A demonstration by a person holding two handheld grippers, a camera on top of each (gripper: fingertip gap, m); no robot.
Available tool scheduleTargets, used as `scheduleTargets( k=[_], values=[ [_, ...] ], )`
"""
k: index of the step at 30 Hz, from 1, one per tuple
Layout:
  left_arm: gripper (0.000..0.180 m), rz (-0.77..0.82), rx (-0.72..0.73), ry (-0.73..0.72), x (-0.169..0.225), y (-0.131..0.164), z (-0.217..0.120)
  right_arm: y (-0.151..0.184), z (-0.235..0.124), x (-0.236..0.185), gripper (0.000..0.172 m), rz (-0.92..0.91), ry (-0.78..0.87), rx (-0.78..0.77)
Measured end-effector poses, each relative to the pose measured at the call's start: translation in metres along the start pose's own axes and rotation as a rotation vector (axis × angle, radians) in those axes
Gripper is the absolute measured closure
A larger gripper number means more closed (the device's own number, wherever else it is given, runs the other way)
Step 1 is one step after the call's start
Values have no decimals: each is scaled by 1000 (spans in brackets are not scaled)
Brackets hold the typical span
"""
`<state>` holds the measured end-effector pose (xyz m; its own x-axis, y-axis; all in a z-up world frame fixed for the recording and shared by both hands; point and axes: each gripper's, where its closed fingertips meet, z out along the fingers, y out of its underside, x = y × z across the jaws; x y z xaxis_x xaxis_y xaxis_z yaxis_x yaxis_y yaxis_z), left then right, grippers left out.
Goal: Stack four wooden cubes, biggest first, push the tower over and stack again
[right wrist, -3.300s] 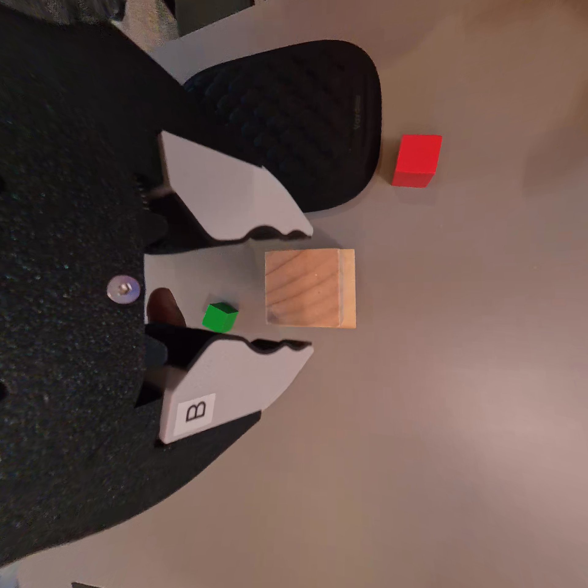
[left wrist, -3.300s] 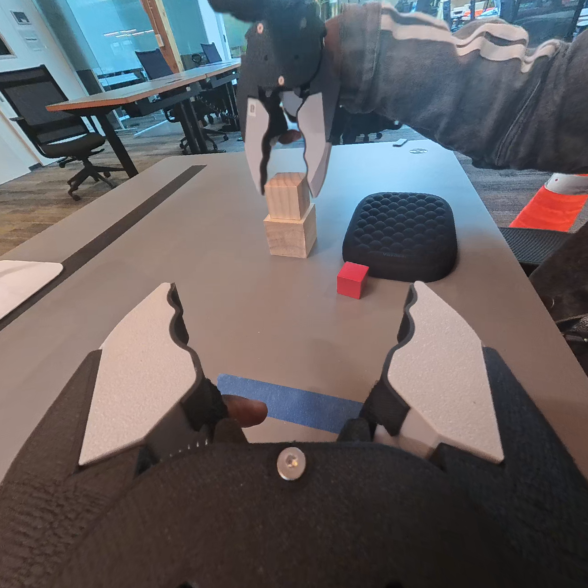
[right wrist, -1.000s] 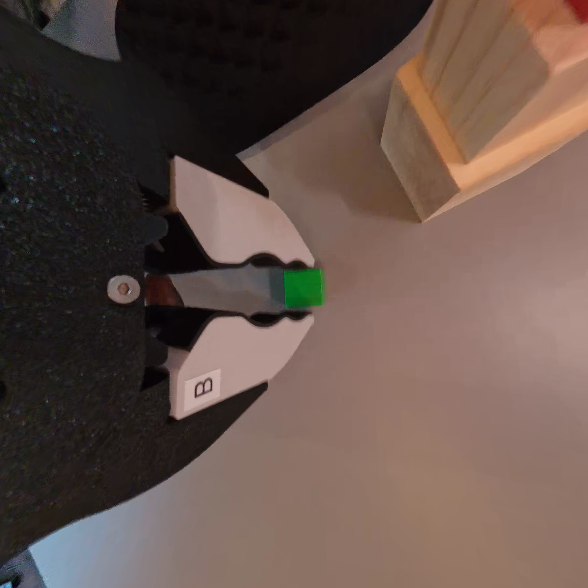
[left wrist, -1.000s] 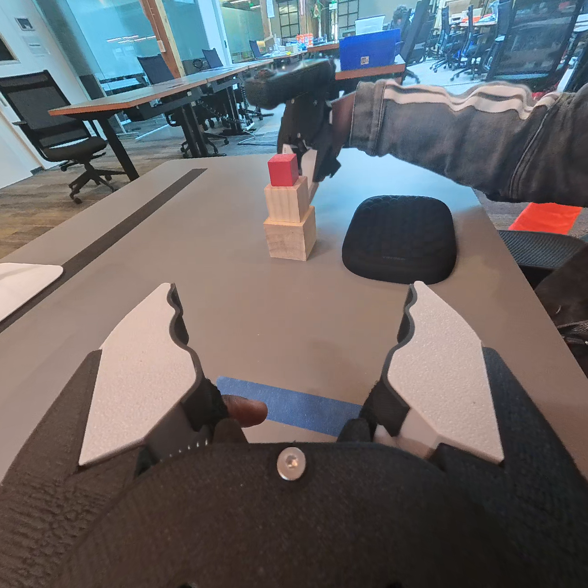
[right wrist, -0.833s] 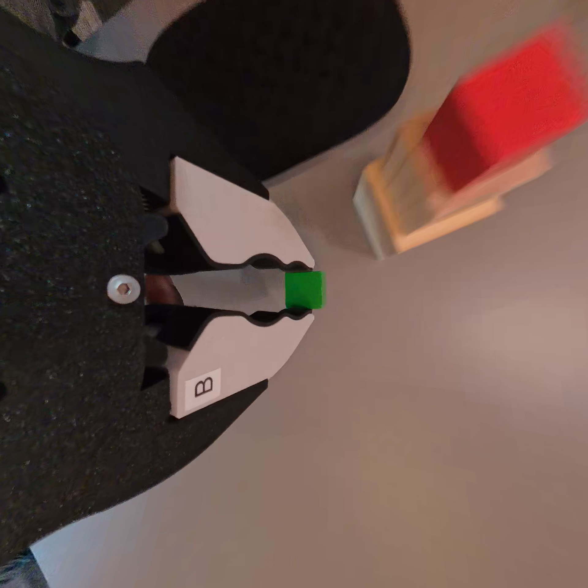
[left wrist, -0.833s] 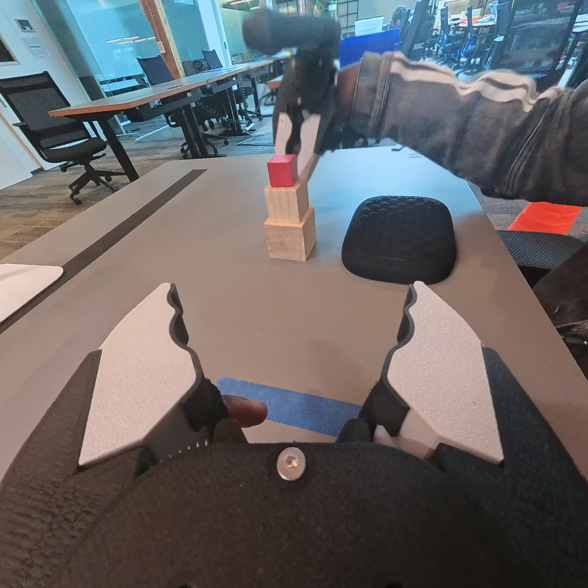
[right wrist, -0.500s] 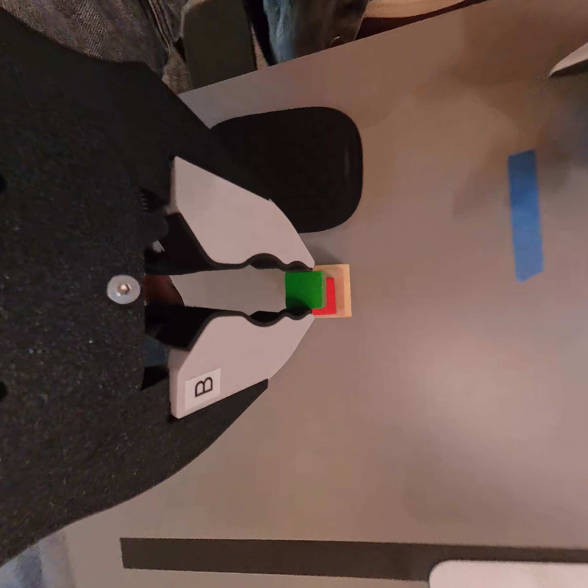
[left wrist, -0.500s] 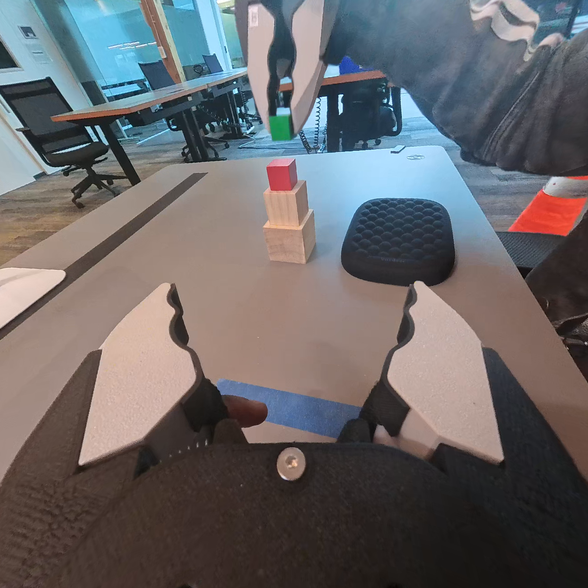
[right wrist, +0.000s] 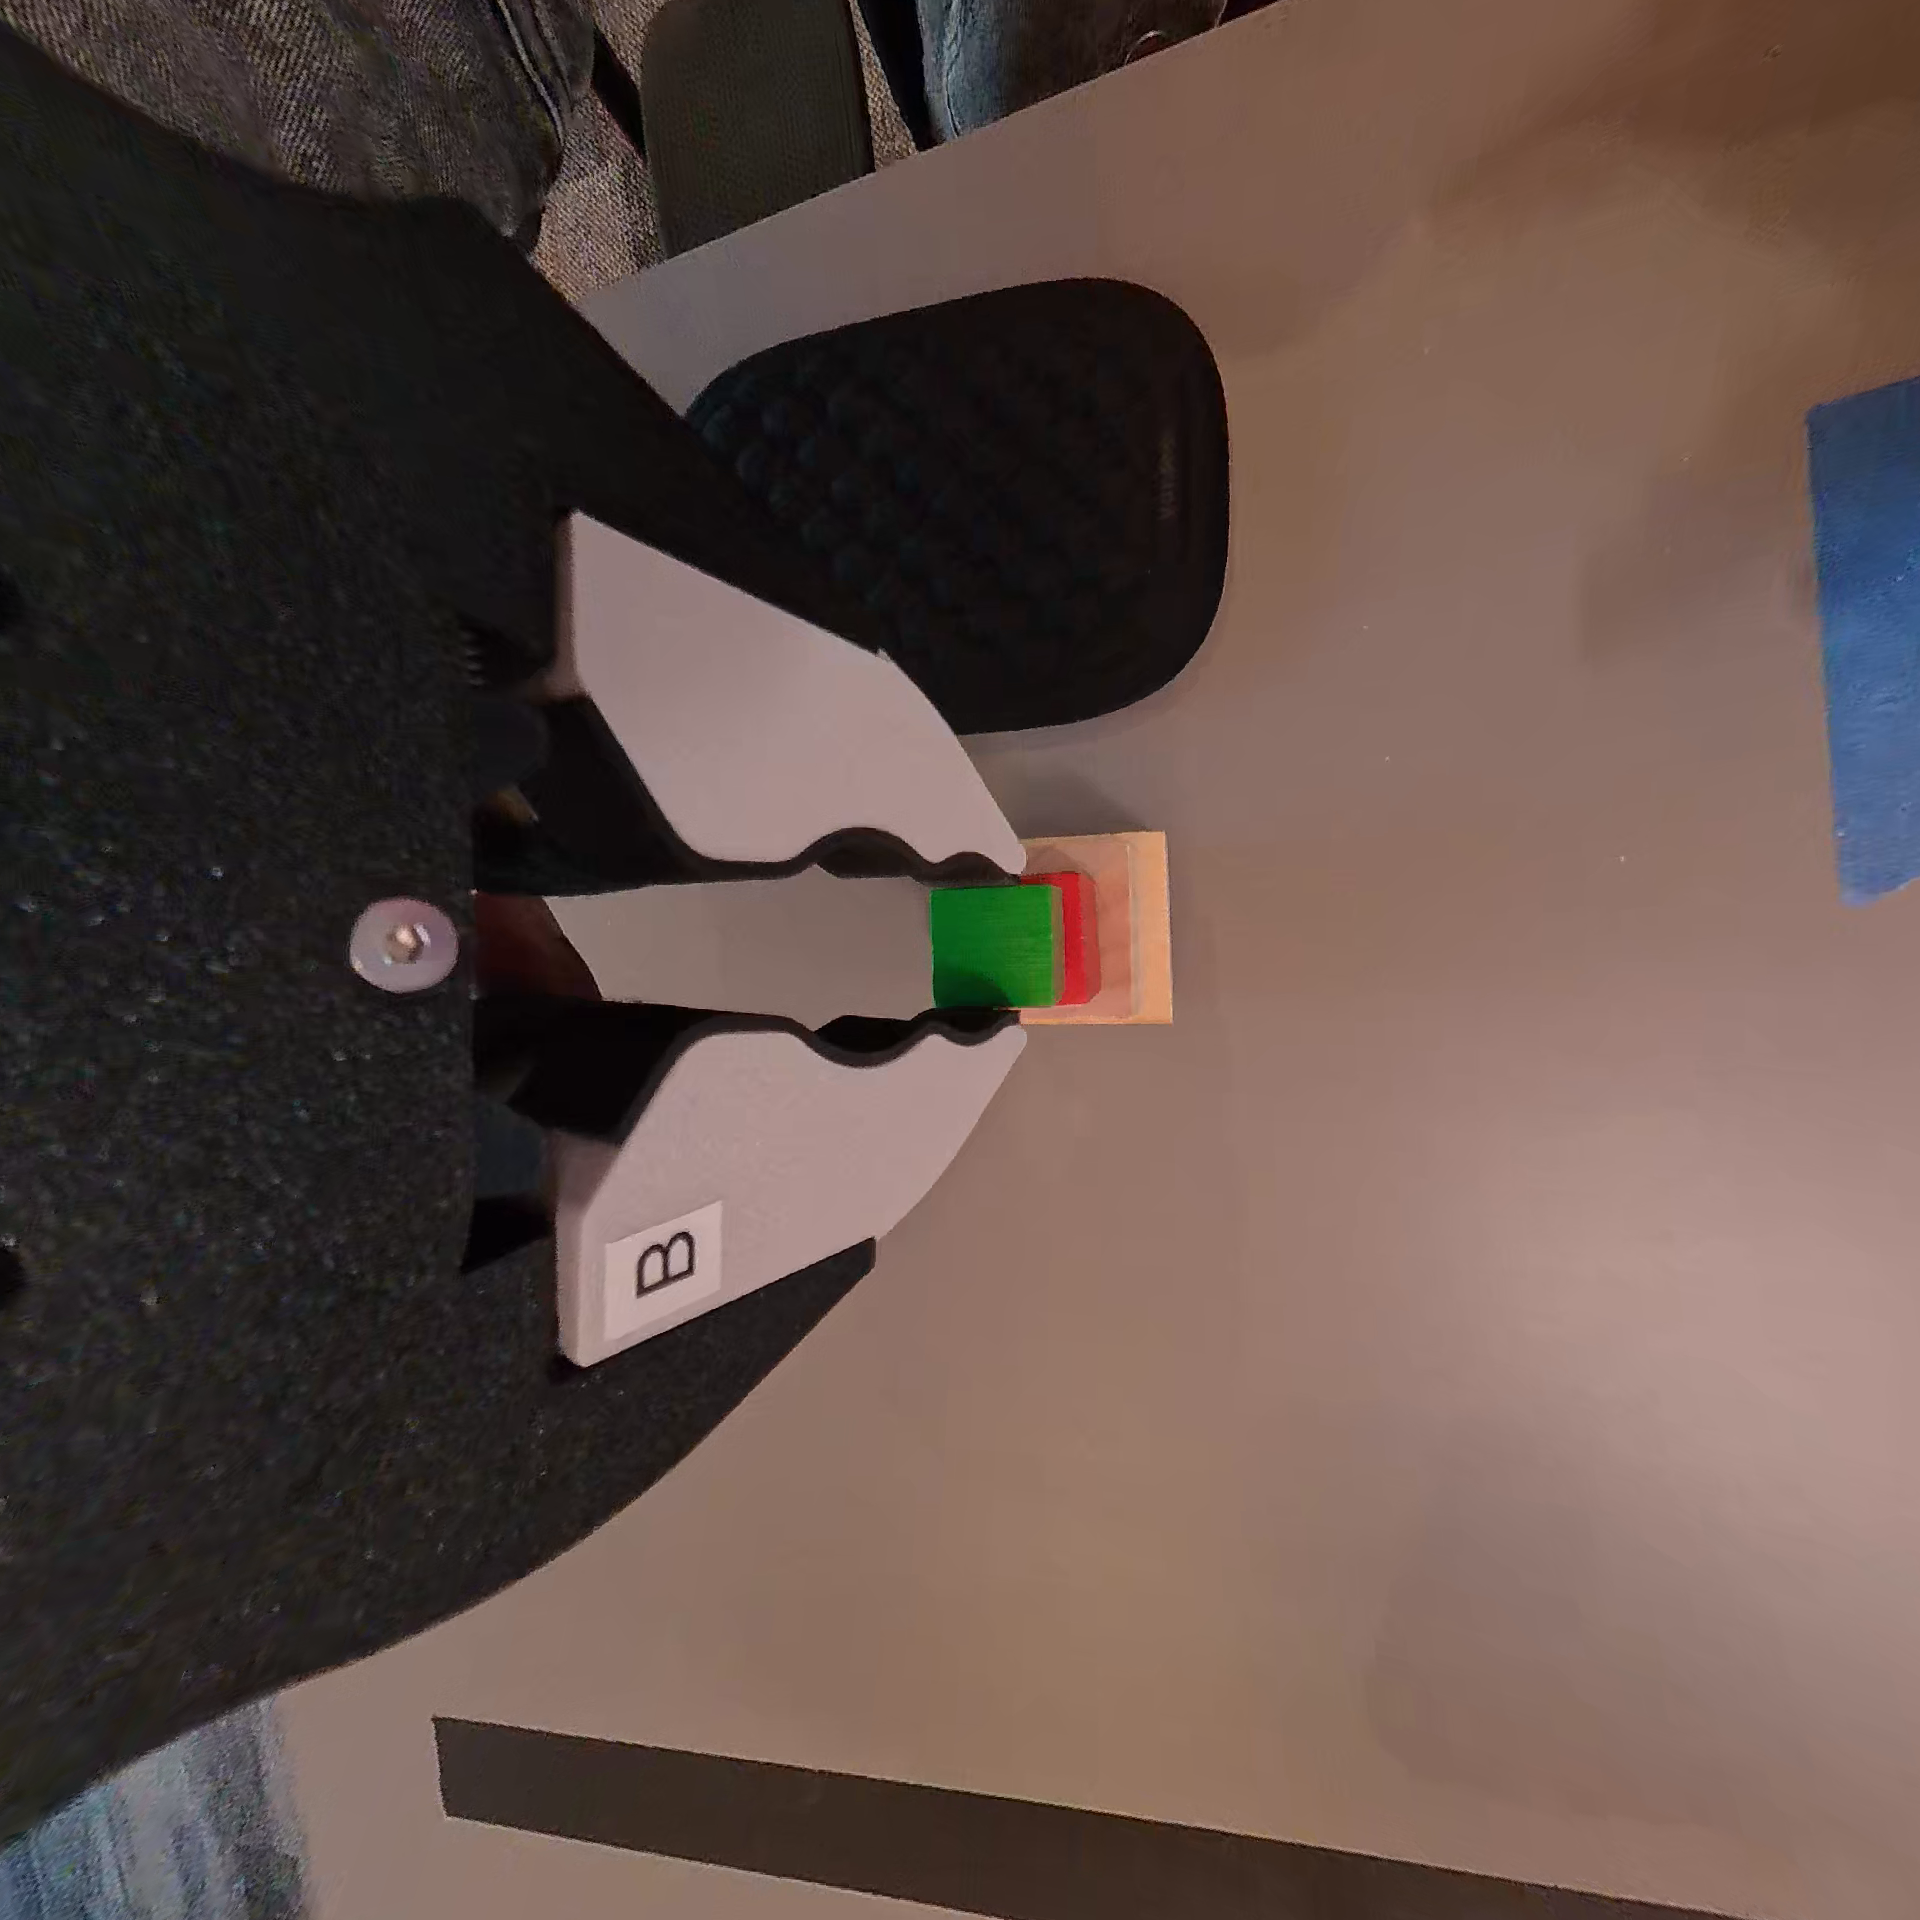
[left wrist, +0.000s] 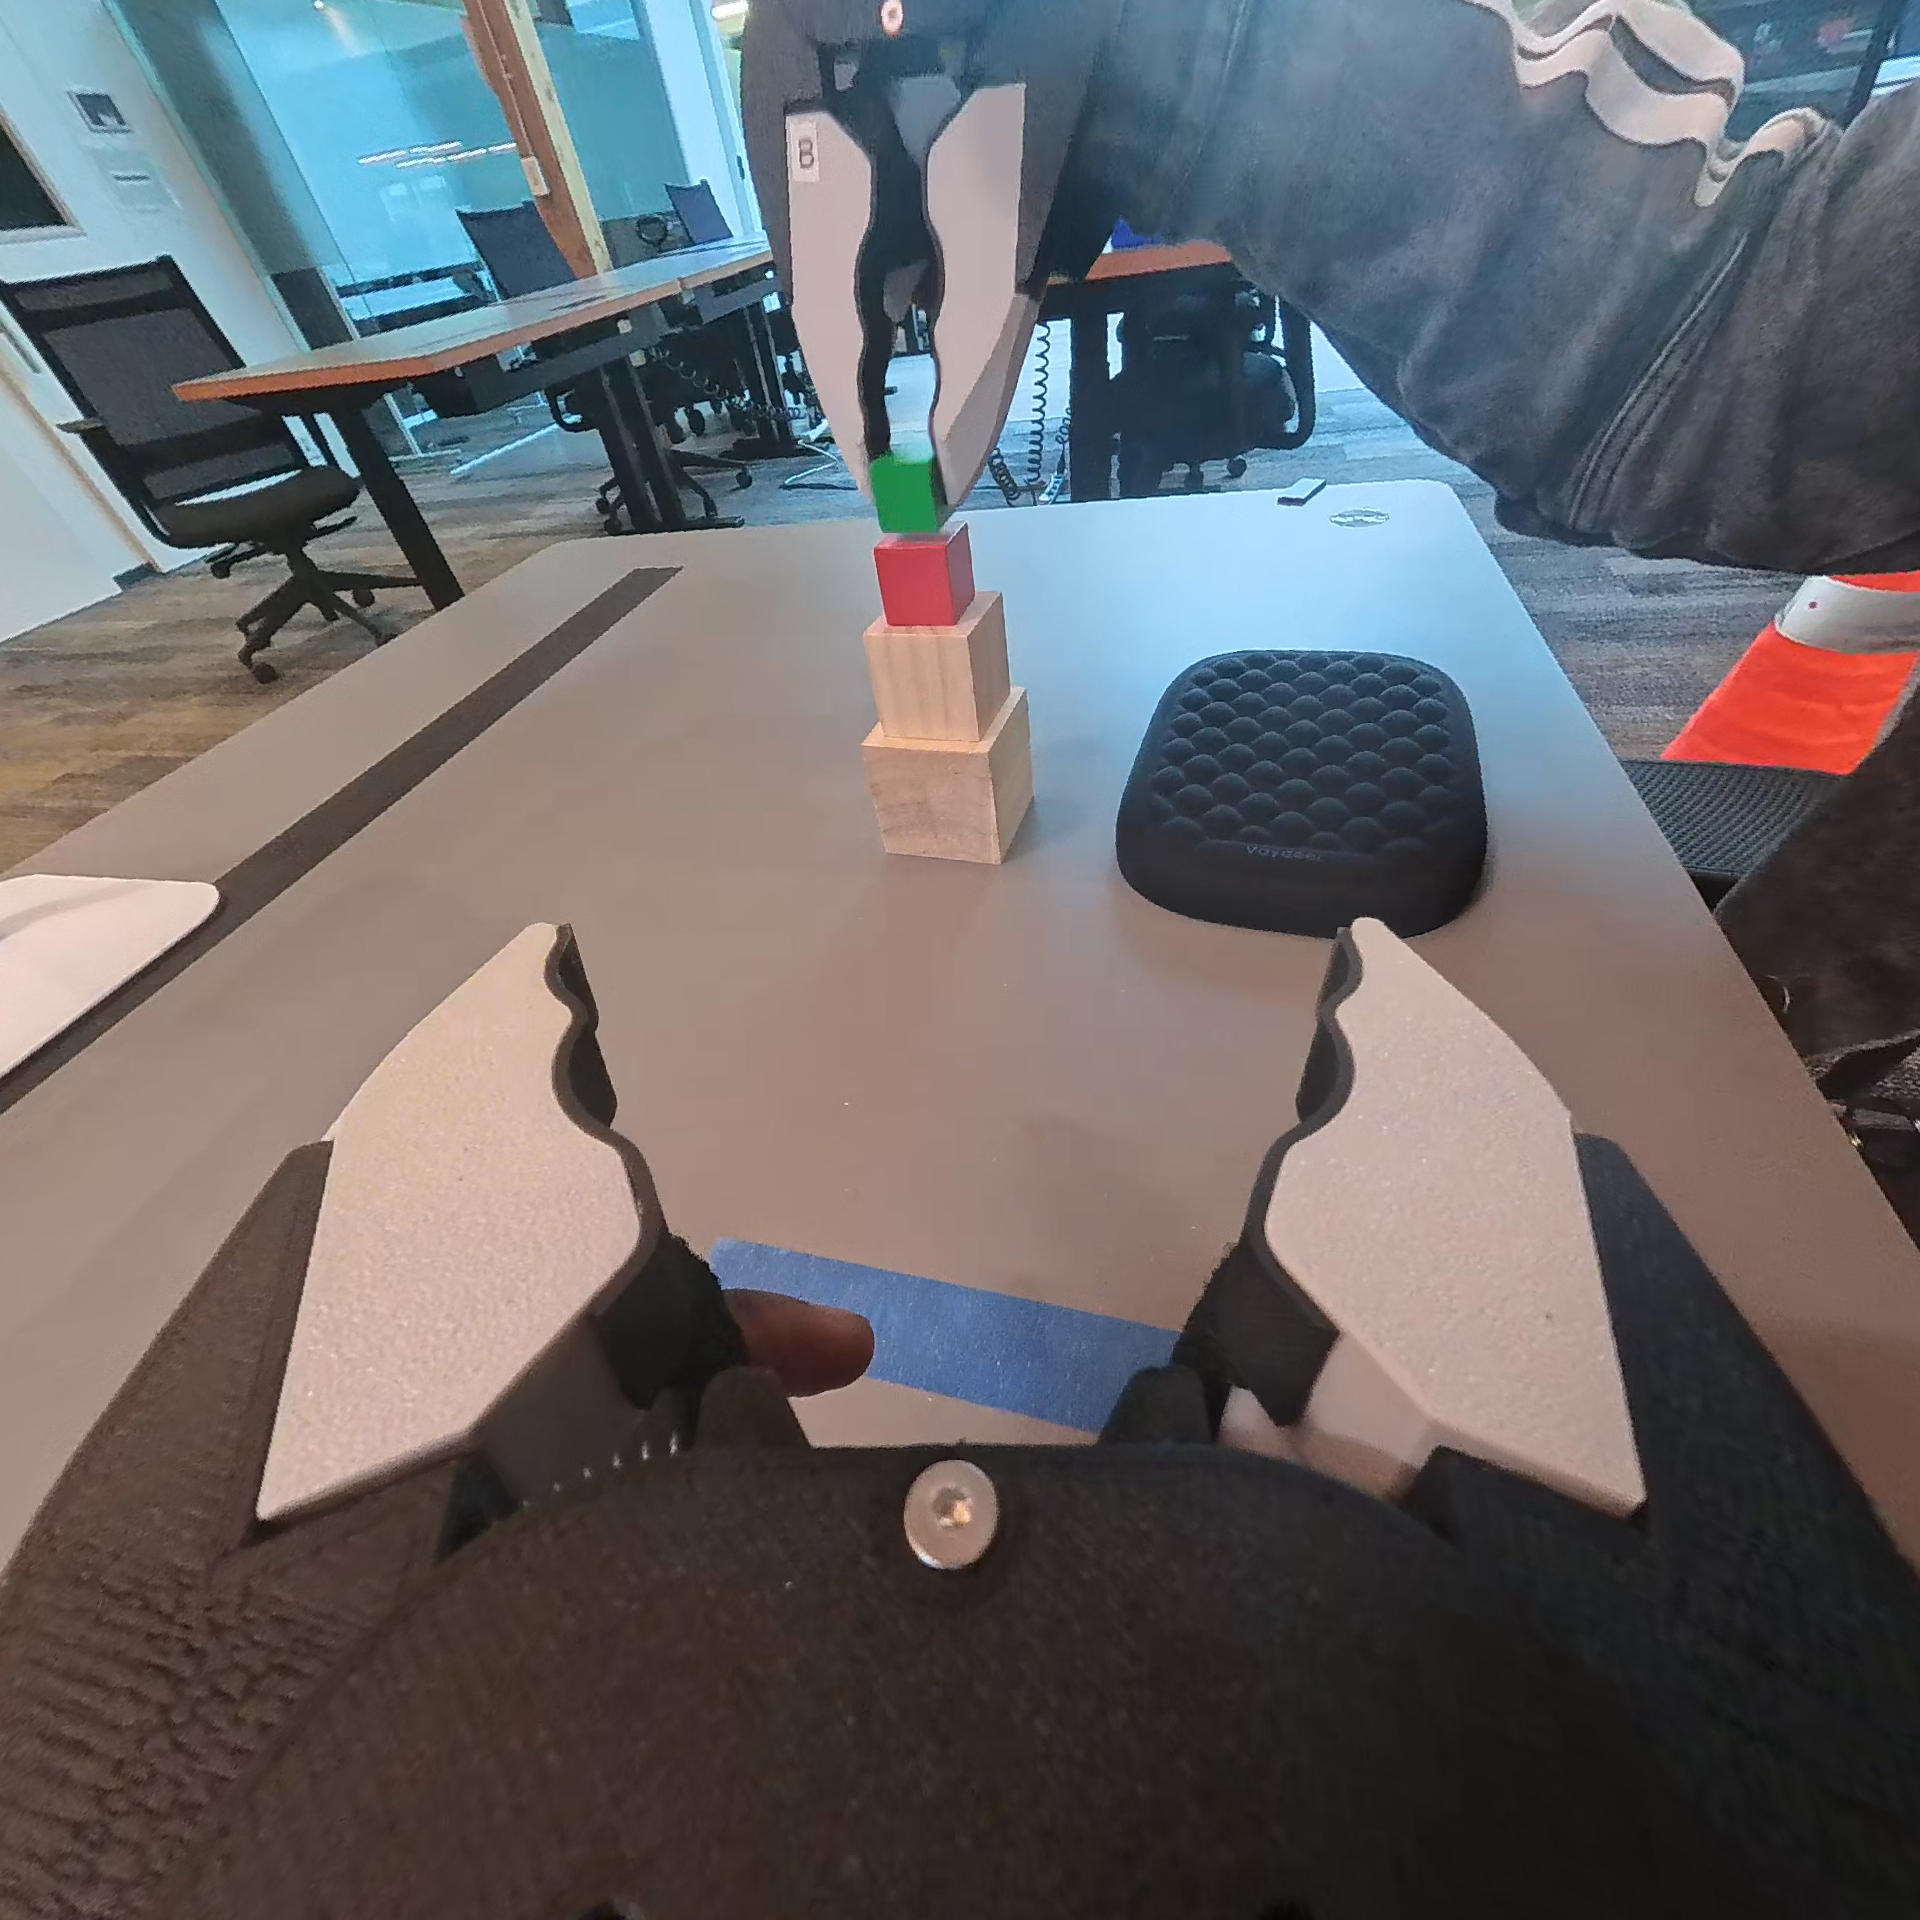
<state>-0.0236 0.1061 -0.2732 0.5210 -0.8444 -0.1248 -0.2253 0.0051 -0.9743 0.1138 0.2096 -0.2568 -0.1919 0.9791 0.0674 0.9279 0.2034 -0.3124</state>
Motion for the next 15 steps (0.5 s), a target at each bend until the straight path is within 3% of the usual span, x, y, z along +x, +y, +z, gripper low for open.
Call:
scheduleTargets(
  k=[8, 12, 13, 15],
  values=[
    [51, -4, -2, -1, -1, 1, 0, 1, -2, 1, 145, 6, 29, 22],
    [51, -2, 3, -6, -1, 0, -1, 5, -17, -1, 142, 80, 114, 147],
    [51, -3, 6, -7, -1, -1, -1, 9, -20, 0, 143, 115, 147, 185],
    [51, -4, 9, -6, -1, -1, -1, 23, -19, -1, 165, 189, 197, 233]
  ],
)
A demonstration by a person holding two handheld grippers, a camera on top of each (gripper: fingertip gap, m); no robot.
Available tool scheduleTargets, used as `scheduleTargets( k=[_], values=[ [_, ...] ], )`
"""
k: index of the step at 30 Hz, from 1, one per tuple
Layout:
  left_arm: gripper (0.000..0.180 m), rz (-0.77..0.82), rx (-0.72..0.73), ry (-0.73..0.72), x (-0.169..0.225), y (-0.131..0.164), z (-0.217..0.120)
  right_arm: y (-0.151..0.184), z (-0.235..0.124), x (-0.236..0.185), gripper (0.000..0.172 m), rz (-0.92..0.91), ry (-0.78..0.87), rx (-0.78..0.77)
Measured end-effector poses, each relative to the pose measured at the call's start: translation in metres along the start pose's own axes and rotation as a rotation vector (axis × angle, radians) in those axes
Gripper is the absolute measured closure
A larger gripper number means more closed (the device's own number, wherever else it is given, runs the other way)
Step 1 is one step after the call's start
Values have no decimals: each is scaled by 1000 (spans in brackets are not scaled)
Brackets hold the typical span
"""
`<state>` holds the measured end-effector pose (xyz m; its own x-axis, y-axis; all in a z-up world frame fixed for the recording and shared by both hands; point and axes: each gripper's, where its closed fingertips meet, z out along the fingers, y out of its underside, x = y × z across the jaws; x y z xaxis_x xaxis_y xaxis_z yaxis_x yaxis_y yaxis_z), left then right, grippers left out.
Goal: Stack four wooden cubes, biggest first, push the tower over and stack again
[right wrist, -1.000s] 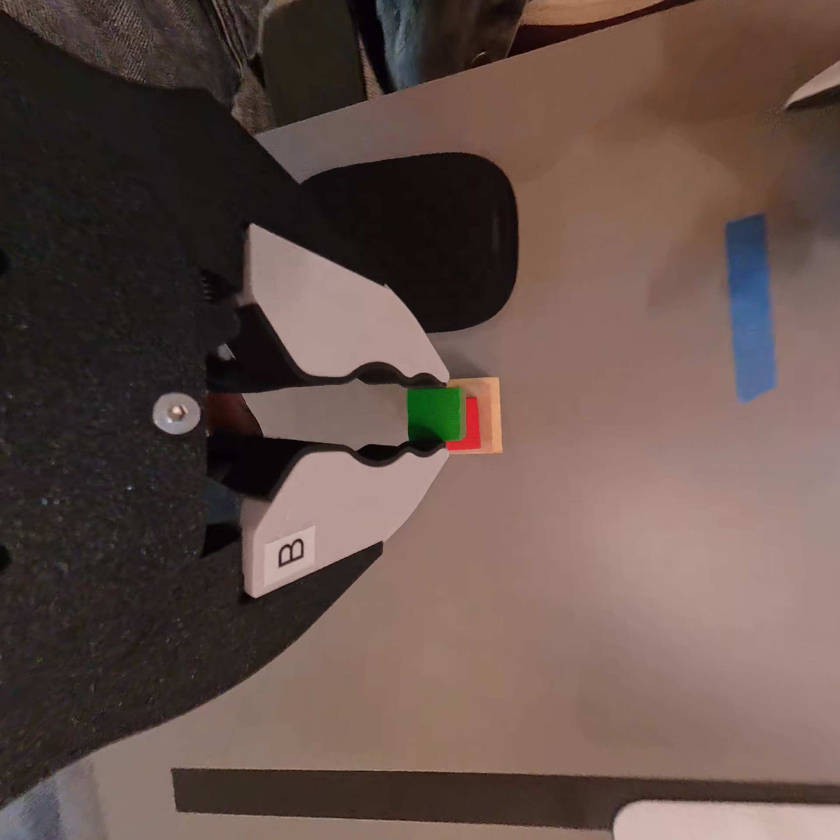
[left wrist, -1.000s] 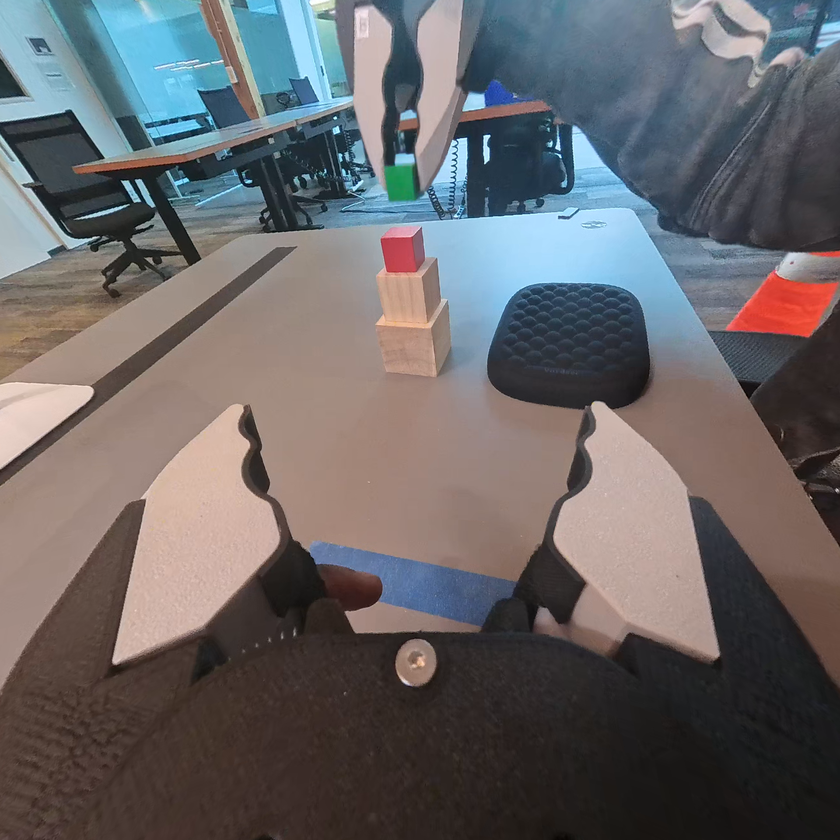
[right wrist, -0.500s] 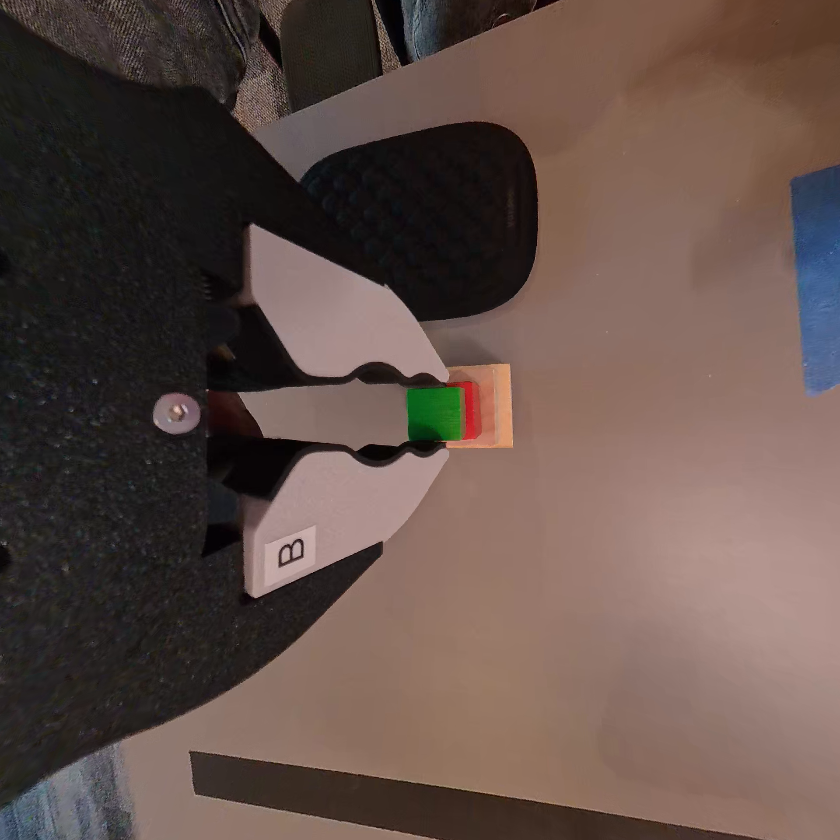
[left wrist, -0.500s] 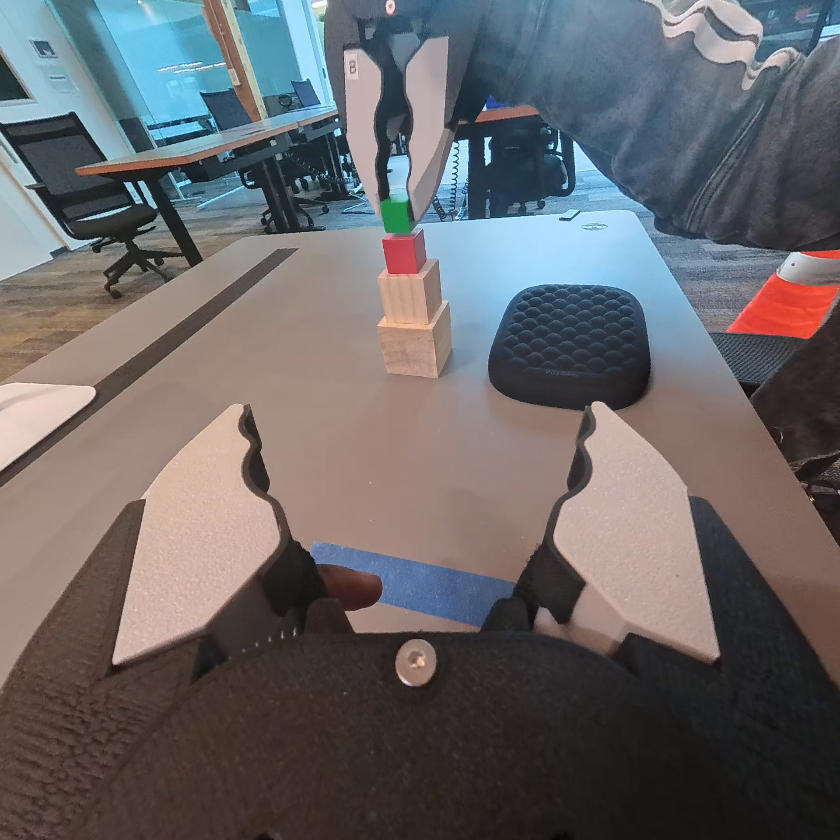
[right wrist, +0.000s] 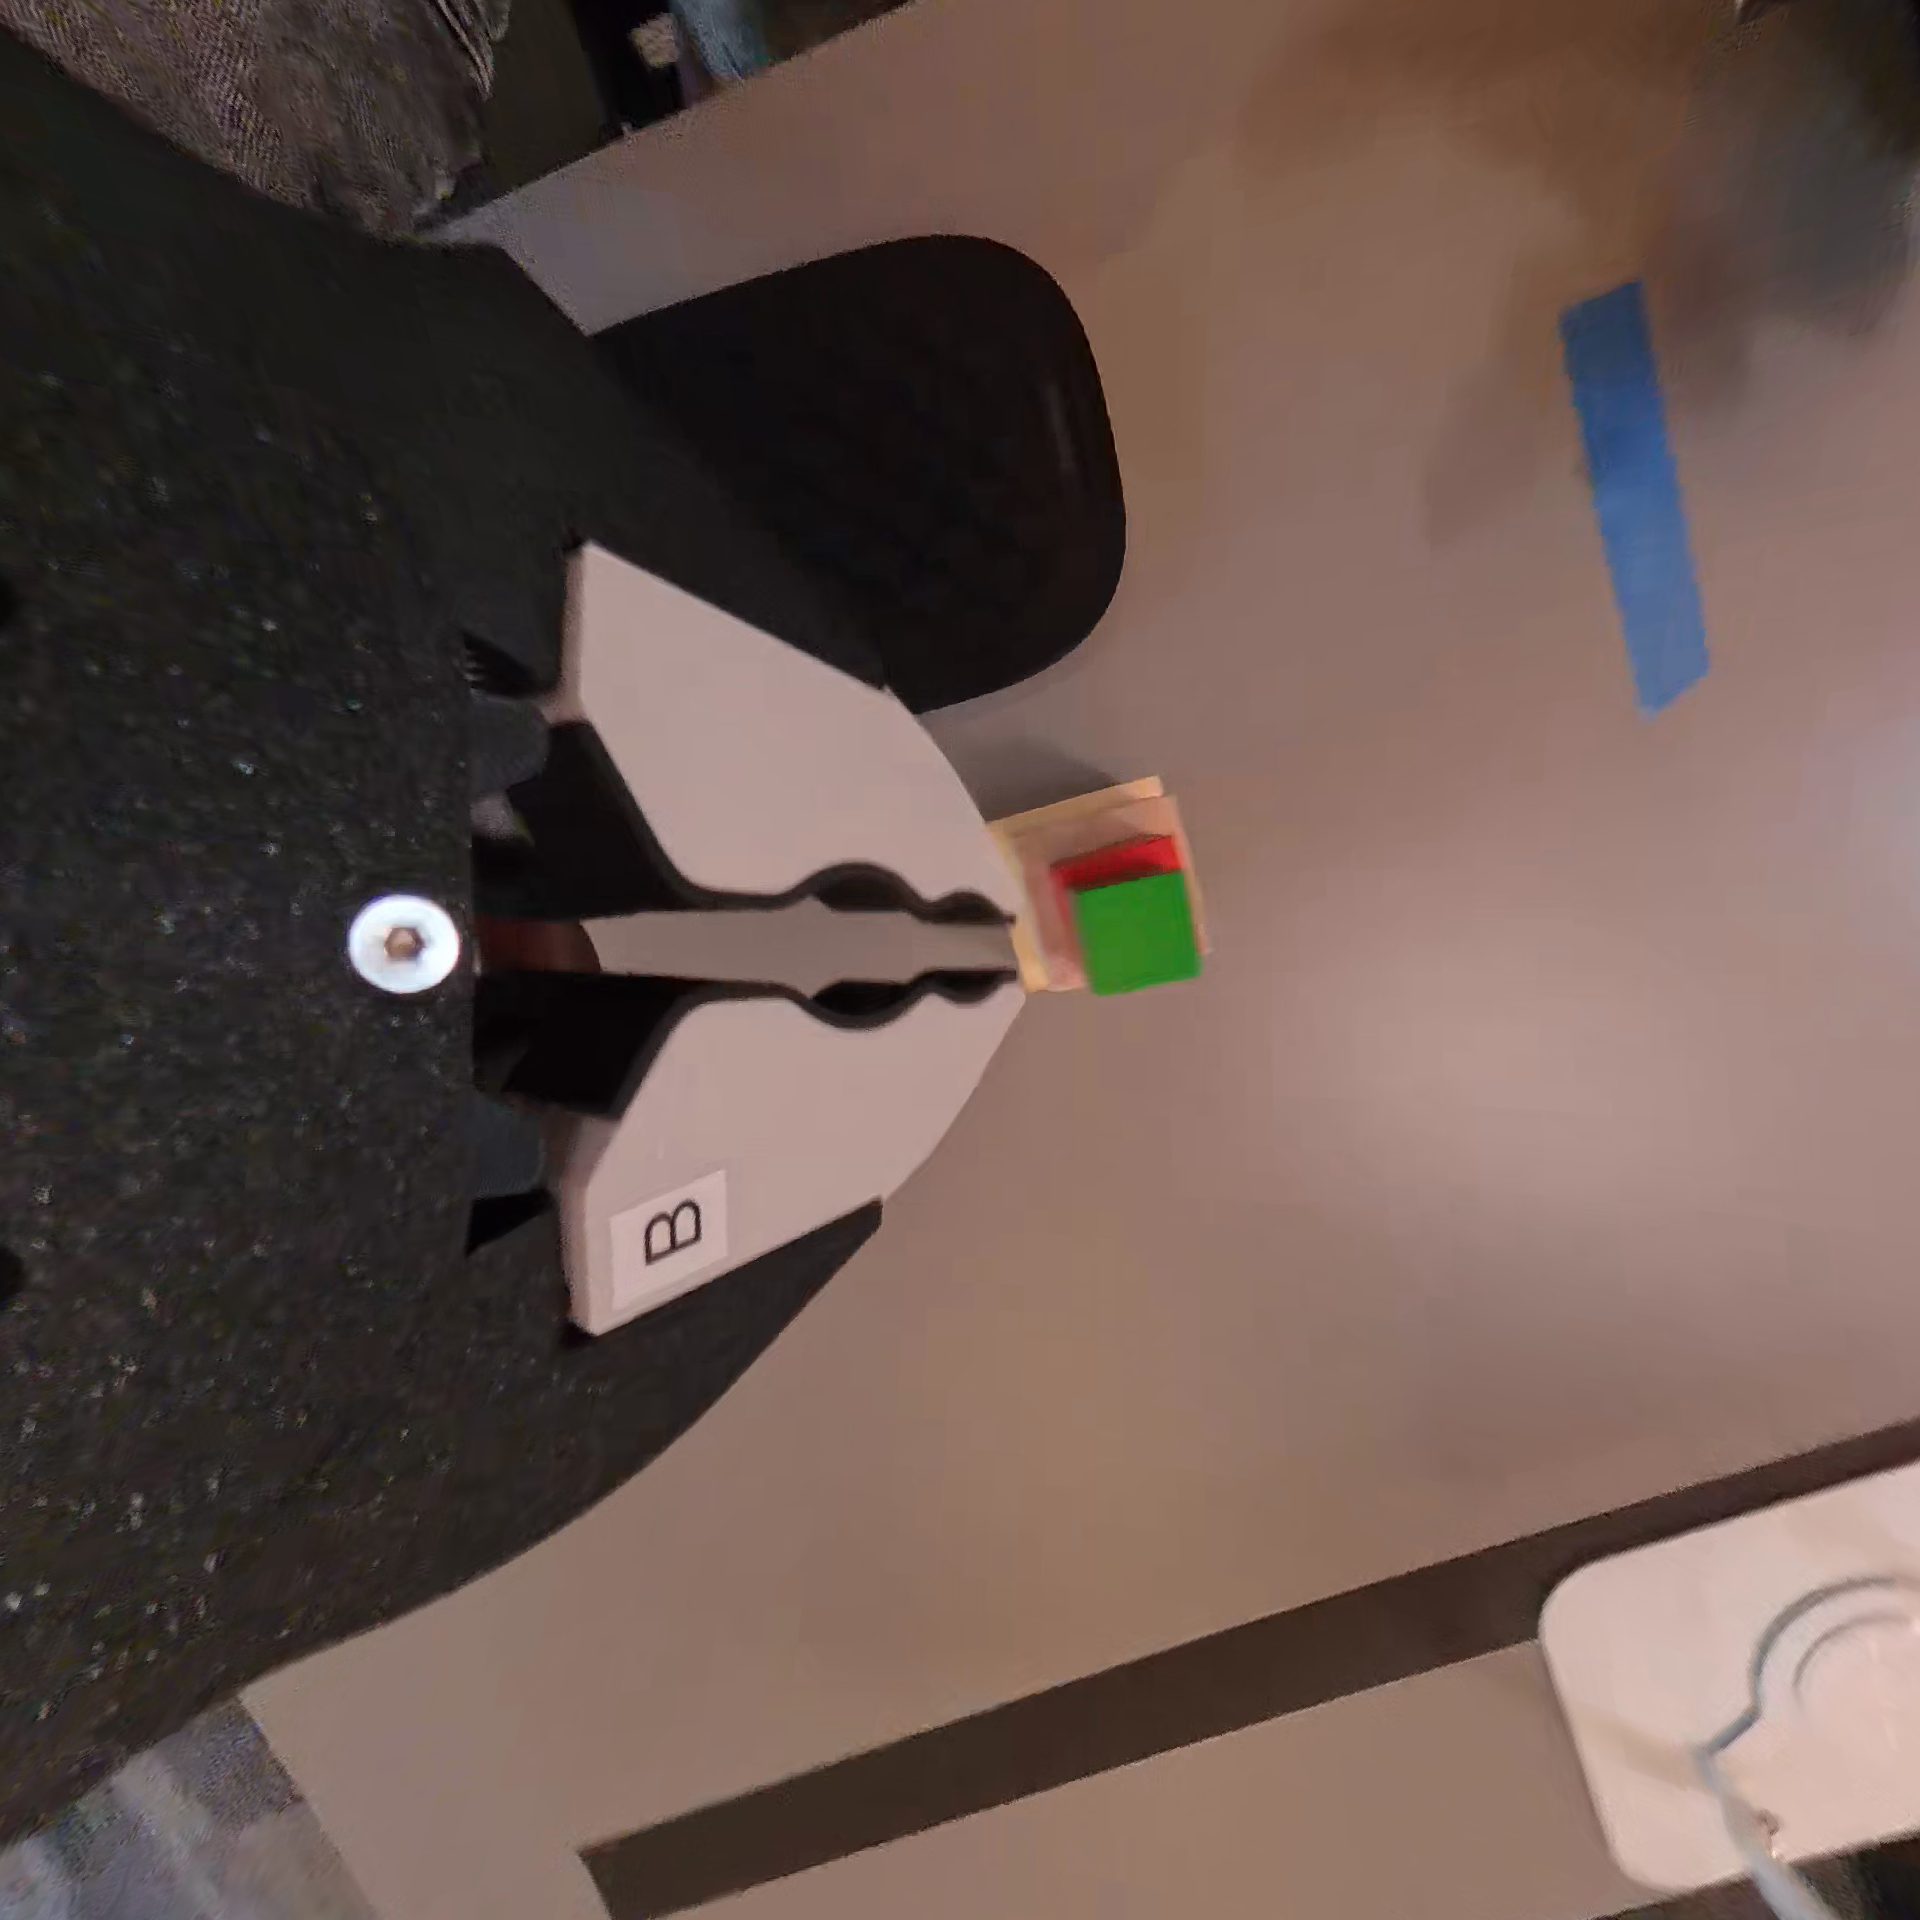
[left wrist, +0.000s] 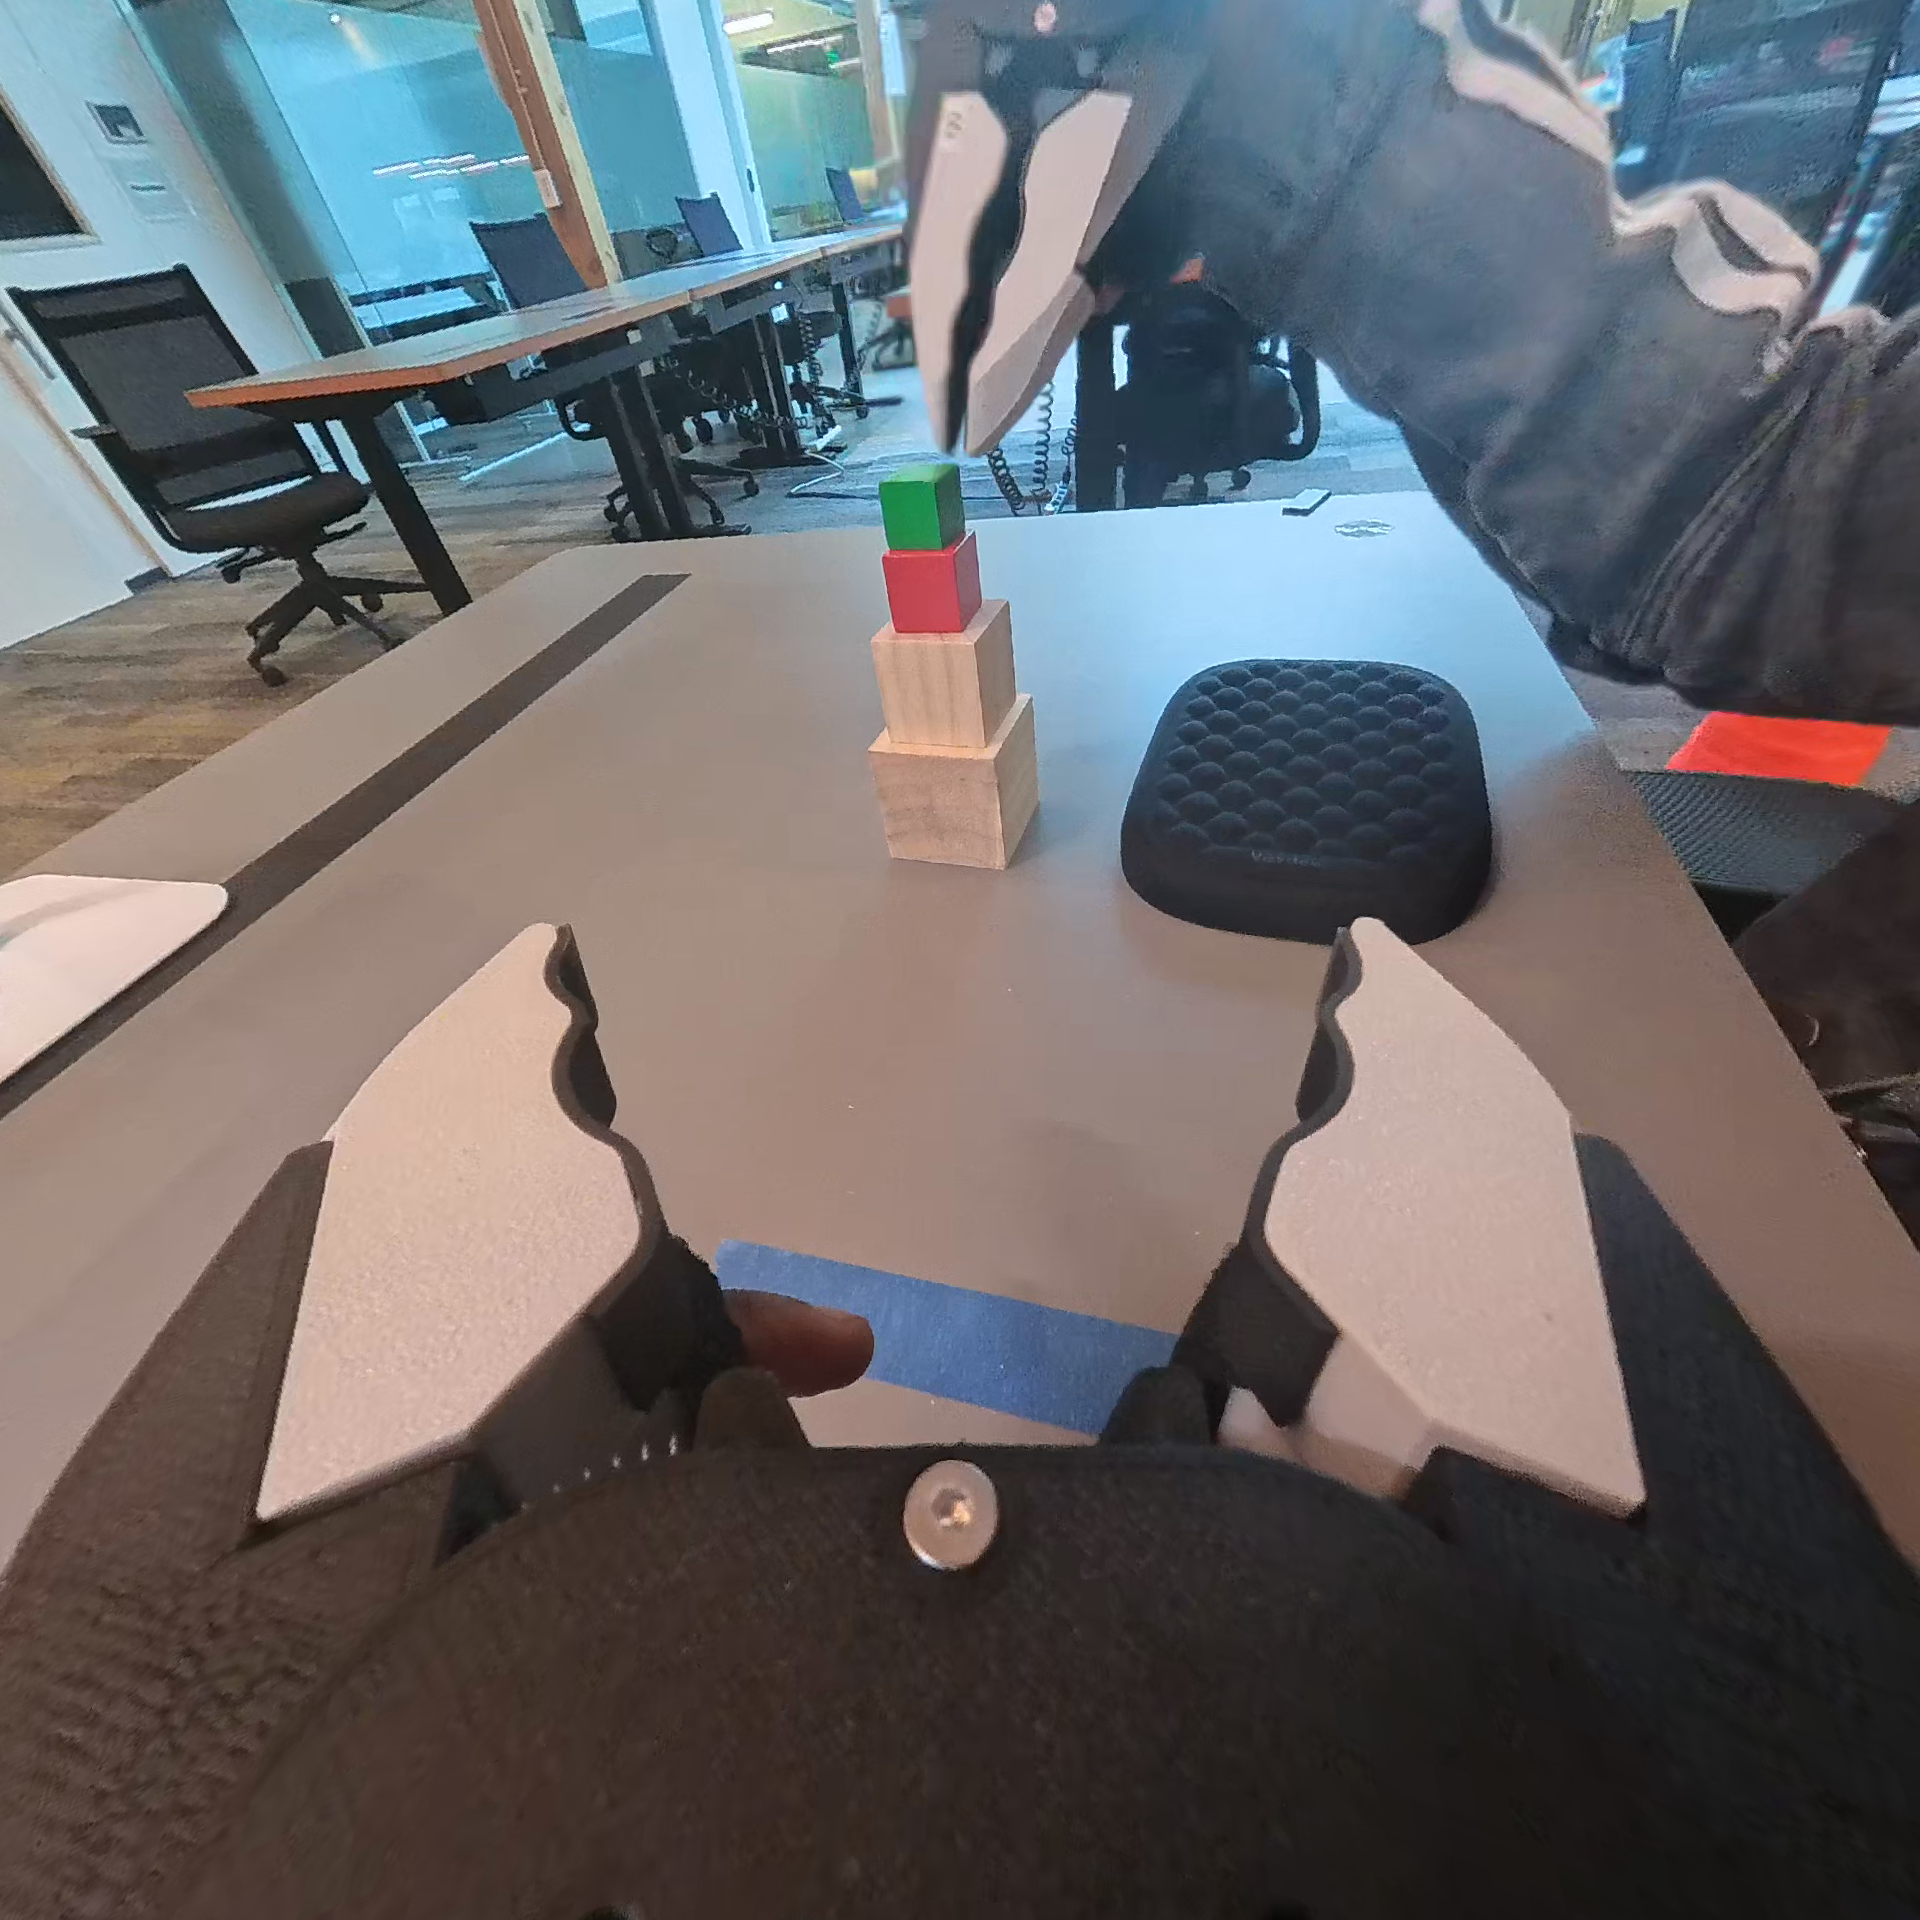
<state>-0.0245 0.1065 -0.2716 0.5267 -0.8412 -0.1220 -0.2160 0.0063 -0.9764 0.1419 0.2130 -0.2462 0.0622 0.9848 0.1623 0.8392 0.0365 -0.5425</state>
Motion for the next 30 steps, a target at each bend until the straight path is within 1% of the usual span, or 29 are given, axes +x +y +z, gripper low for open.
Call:
scheduleTargets(
  k=[1, 5, 7, 10, 13, 18, 25, 26, 28, 30],
  values=[
    [51, 1, -1, 1, 0, 0, 0, 9, 2, 0, 172, 32, 15, 4],
    [51, 5, -4, 3, 1, 1, 1, 42, 31, -2, 172, 117, 8, -56],
    [51, 3, -5, -2, 0, 1, 1, 50, 49, -2, 172, 124, -5, -70],
    [51, -3, 3, -8, -2, 0, 0, 40, 67, -5, 172, 118, -56, 13],
    [51, -5, -1, -11, -3, 1, 0, 22, 68, -6, 172, 108, -66, 92],
    [51, -1, 0, -6, -1, 1, 0, 8, 71, -13, 172, 74, -84, 109],
    [51, -2, -3, -9, -2, 1, 0, -14, 71, -25, 172, 20, -116, 196],
    [51, -3, -4, -9, -2, 2, 0, -16, 68, -26, 167, 12, -116, 216],
    [51, -3, -3, -8, -2, 1, 0, -21, 61, -27, 146, 14, -136, 286],
    [51, -1, -4, -7, -2, 1, 0, -21, 55, -31, 114, 45, -182, 333]
  ],
)
